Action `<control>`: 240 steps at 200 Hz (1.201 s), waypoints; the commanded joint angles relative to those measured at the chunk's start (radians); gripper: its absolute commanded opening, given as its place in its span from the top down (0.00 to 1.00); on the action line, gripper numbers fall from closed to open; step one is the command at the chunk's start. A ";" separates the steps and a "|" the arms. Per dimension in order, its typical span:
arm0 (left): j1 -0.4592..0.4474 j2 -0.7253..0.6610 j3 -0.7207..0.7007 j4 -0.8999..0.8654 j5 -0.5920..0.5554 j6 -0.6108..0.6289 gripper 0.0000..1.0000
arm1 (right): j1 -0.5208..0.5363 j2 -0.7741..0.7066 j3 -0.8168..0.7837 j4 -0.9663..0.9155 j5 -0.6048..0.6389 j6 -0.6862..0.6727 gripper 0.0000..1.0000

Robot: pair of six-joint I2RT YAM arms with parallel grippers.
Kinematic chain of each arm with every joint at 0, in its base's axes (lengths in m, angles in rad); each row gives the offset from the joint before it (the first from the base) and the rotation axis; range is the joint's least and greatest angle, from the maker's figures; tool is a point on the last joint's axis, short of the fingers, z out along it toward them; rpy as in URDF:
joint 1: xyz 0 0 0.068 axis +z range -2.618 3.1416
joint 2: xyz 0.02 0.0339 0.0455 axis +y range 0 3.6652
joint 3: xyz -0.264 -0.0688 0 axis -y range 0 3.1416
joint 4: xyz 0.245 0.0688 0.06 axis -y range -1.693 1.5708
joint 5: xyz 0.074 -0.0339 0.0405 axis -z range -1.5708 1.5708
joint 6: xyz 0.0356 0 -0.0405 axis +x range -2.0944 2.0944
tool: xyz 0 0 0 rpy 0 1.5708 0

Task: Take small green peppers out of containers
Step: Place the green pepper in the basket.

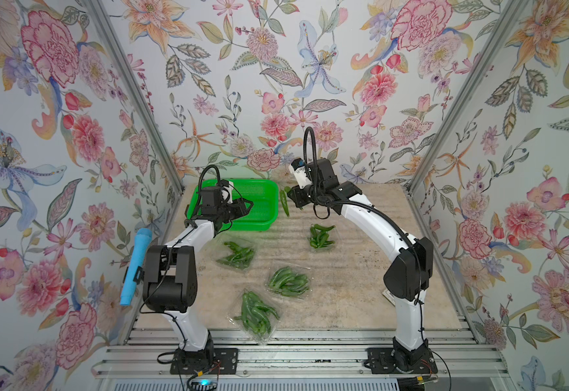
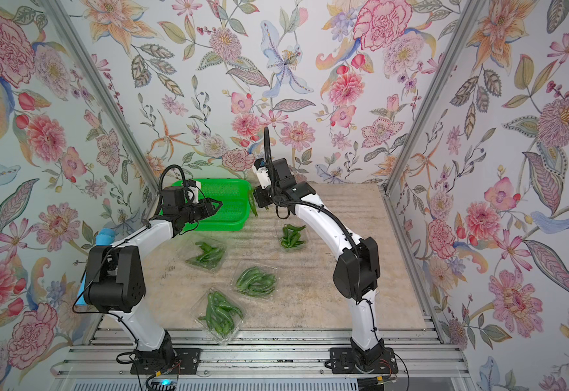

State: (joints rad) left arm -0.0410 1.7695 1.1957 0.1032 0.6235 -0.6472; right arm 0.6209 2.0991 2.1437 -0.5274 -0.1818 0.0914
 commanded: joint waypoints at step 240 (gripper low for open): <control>-0.439 0.149 0.304 -0.373 -0.289 0.267 0.41 | -0.125 -0.438 -0.717 0.406 0.304 0.135 0.47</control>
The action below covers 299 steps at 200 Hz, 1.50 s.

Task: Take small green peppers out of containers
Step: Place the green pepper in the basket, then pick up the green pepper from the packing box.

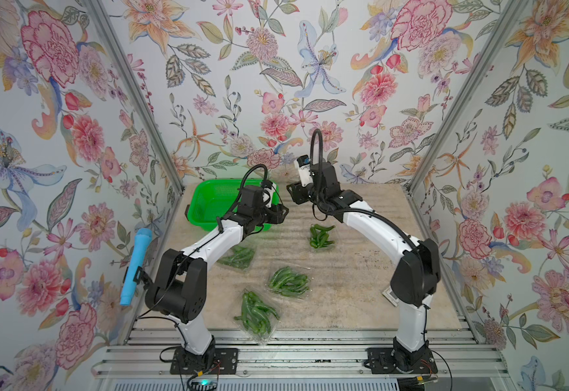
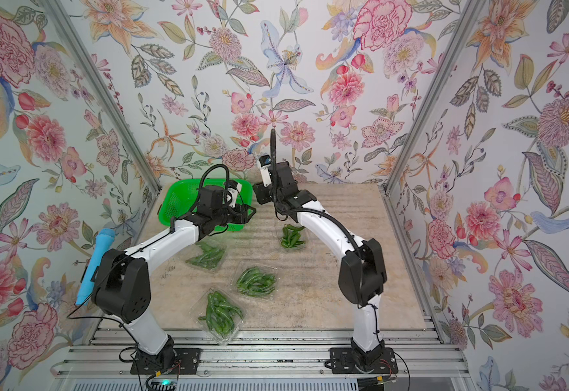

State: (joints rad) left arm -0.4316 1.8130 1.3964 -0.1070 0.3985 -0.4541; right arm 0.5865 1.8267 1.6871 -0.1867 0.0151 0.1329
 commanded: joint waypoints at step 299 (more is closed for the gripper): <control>-0.187 0.726 0.851 -0.655 -0.211 -0.023 0.54 | -0.435 -0.589 -0.994 0.263 -0.196 0.234 0.48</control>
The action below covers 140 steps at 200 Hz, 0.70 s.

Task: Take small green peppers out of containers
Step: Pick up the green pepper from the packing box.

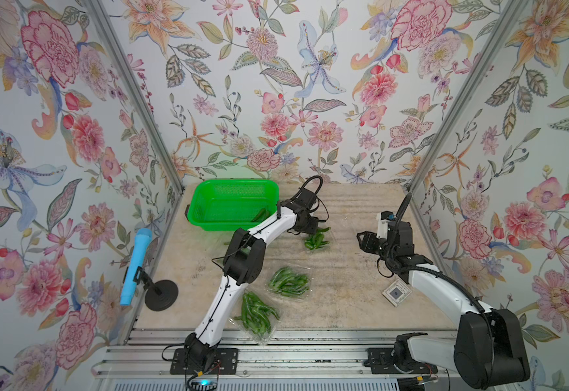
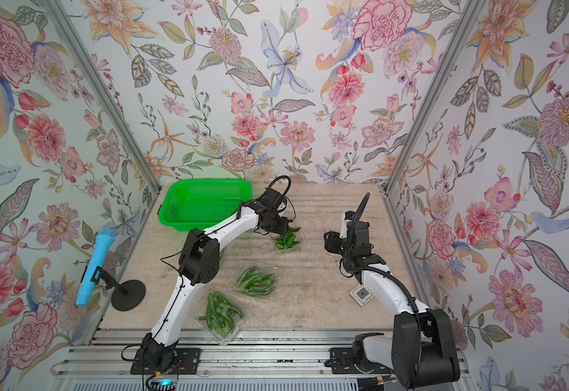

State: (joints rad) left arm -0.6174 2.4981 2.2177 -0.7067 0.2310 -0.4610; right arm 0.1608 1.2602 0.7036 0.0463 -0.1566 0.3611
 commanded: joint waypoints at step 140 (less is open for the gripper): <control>-0.001 -0.048 -0.030 0.027 -0.042 -0.029 0.80 | -0.017 -0.038 0.004 0.020 -0.051 0.004 0.48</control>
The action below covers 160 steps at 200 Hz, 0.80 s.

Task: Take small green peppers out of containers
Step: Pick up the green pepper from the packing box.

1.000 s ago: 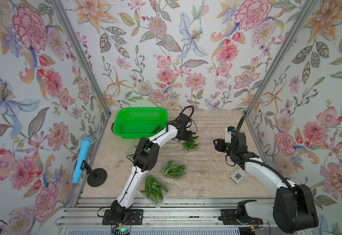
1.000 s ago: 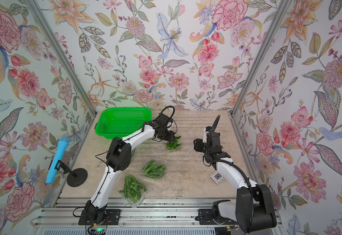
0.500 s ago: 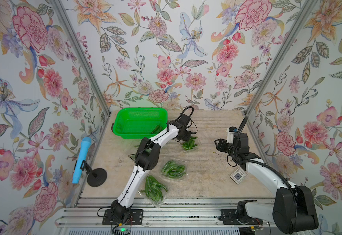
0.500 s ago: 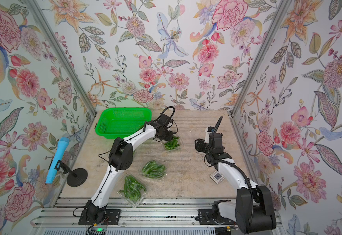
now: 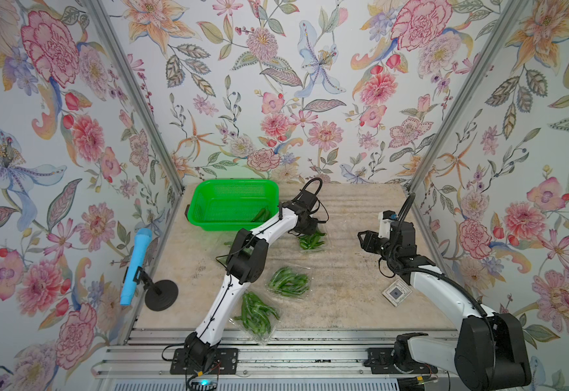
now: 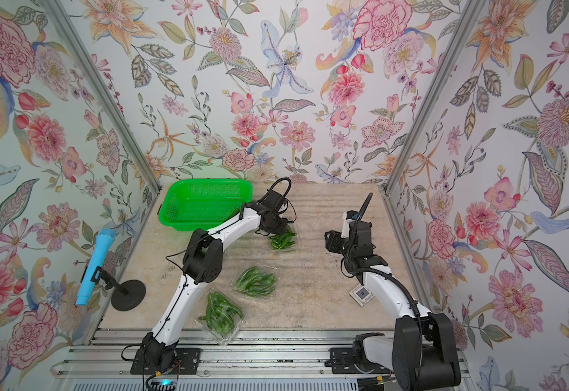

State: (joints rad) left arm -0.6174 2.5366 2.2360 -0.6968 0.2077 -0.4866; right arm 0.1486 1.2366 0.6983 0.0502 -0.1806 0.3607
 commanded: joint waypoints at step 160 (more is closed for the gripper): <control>0.206 -0.473 -0.282 0.143 -0.029 0.036 0.82 | 0.163 0.126 0.158 0.010 0.001 0.012 0.48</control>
State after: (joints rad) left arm -0.5182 2.1468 1.9610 -0.5739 0.1978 -0.4782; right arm 0.2737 1.3273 0.8070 0.0494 -0.2016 0.3611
